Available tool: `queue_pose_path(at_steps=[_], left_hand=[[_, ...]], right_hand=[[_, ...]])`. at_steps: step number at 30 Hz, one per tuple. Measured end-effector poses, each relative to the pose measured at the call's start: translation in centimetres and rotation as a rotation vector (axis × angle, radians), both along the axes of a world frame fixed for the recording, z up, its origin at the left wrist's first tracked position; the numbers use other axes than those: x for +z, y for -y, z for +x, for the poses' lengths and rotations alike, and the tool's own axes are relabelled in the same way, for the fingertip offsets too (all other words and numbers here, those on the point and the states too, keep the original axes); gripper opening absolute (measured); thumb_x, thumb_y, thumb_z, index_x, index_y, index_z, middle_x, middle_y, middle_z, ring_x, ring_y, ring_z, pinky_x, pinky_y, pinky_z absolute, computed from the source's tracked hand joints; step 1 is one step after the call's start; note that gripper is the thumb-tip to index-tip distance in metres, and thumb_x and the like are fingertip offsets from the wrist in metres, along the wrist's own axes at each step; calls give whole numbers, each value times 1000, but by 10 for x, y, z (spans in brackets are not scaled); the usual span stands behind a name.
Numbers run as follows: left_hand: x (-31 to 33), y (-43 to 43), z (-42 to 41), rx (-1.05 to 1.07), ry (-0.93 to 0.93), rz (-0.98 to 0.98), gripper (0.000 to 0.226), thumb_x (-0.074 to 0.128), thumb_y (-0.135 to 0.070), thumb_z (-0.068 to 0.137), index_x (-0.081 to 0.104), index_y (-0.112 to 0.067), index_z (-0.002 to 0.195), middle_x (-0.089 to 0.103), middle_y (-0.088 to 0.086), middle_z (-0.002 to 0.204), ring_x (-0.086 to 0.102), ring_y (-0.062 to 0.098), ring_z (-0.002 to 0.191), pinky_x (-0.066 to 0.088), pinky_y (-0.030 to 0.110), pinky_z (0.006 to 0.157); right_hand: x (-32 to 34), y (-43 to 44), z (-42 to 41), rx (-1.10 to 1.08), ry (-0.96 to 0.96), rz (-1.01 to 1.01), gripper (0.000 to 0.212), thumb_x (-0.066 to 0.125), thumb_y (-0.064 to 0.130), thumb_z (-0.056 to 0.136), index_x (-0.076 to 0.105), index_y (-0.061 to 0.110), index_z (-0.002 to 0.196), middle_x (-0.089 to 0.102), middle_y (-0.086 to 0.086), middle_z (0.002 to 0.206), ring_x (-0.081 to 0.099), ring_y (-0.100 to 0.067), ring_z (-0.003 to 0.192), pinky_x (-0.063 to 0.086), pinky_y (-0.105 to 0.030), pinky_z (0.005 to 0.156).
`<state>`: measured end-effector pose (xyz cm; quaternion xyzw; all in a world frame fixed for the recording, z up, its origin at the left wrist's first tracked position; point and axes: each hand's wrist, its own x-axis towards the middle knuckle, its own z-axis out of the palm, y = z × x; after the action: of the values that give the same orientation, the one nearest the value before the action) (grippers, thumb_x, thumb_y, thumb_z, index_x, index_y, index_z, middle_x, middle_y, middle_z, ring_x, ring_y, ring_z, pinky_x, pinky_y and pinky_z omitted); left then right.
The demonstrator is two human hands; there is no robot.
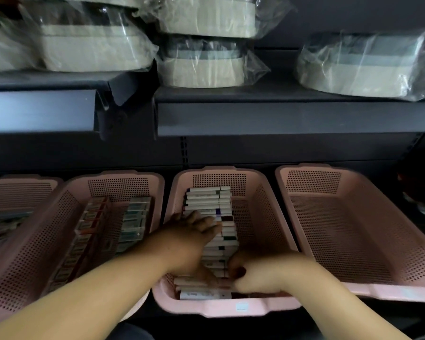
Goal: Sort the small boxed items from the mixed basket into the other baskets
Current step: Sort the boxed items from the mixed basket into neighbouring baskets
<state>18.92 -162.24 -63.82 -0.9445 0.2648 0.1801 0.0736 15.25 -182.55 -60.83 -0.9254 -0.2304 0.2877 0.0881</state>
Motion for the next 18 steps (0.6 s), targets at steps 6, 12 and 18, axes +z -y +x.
queue_pose_path(at_steps=[6, 12, 18], left_hand=[[12, -5, 6, 11, 26, -48, 109, 54, -84, 84, 0, -38, 165, -5, -9, 174, -3, 23, 161, 6, 43, 130], [10, 1, 15, 52, 54, -151, 92, 51, -75, 94, 10, -35, 167, 6, -9, 174, 8, 18, 159, 8, 33, 126], [-1, -3, 22, 85, 108, -300, 76, 50, -67, 99, 27, -35, 164, 24, -12, 170, 24, 11, 153, 19, 25, 122]], right_hand=[[3, 1, -4, -9, -13, 5, 19, 59, 41, 90, 64, 24, 97, 64, 1, 106, 60, -20, 99, 50, -33, 82], [5, 5, 6, -157, -7, -27, 16, 55, 35, 93, 64, 27, 105, 66, 3, 104, 63, -19, 92, 55, -32, 81], [2, -4, 0, -112, 12, -235, 26, 50, 13, 94, 60, 13, 119, 66, -10, 114, 60, -26, 88, 41, -27, 64]])
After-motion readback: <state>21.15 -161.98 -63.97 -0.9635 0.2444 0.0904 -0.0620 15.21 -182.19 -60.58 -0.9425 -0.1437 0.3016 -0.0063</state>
